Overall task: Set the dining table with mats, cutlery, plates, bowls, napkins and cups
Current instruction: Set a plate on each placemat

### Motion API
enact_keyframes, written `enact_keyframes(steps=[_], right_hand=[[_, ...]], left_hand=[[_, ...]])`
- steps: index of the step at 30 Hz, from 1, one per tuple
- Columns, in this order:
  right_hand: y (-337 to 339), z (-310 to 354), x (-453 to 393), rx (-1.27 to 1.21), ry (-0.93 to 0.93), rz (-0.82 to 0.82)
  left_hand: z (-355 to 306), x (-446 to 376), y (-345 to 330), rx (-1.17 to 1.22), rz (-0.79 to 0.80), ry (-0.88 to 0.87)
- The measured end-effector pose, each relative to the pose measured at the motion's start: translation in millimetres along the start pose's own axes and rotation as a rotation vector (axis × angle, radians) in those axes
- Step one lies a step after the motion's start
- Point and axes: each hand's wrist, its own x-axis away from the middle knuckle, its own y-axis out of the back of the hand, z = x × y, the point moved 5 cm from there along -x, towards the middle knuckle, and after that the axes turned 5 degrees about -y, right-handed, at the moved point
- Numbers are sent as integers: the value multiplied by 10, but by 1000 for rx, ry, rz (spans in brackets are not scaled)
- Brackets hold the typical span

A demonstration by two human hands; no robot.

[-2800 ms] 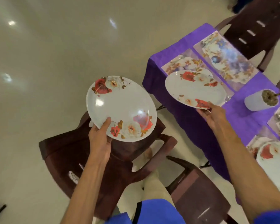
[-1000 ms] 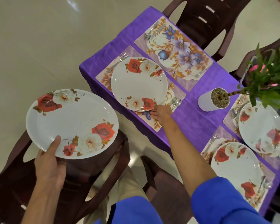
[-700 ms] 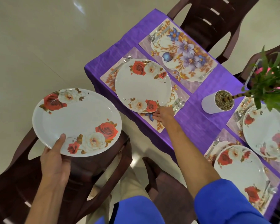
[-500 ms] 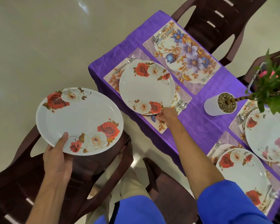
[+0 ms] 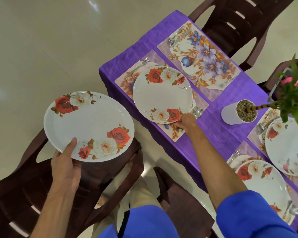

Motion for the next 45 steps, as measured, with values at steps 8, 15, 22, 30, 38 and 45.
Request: enact_keyframes(steps=[8, 15, 22, 30, 38, 45], right_hand=[[-93, -50, -80, -604, -224, 64], [-64, 10, 42, -707, -223, 57], [-74, 83, 41, -605, -273, -49], [-82, 63, -1, -467, -260, -236], [-11, 150, 387, -398, -248, -296], [-409, 23, 502, -778, -315, 45]], left_hand=[[10, -27, -16, 1, 7, 3], [22, -54, -26, 3, 15, 9], [-7, -58, -17, 17, 7, 13], [-90, -56, 44, 23, 26, -15], [-138, -46, 218, 45, 50, -15], [-123, -9, 486, 45, 31, 23]])
